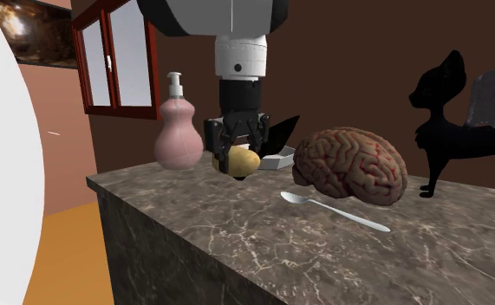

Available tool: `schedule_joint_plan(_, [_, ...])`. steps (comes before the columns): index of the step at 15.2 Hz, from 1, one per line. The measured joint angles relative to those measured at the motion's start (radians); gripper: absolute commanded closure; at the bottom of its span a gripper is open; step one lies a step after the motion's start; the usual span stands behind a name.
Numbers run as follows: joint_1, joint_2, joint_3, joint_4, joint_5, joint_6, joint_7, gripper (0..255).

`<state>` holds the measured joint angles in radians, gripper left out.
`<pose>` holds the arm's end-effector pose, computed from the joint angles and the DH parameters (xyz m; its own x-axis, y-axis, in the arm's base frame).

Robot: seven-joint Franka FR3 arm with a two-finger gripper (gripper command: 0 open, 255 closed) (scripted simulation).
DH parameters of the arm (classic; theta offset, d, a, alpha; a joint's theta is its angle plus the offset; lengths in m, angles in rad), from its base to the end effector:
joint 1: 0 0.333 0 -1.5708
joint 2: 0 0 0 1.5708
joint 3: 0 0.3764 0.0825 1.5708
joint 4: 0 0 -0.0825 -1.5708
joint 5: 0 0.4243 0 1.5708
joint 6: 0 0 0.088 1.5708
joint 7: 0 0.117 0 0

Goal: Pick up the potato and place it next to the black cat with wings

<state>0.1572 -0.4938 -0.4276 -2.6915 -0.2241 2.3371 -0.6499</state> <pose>0.3789 -0.1059 0.4009 0.8401 0.5323 0.1045 0.5297 -0.8465 0.0540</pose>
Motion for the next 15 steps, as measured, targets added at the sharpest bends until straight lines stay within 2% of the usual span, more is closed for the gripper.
schedule_joint_plan(15, [-0.002,-0.102,0.047,0.136,0.016,-0.237,0.008,255])
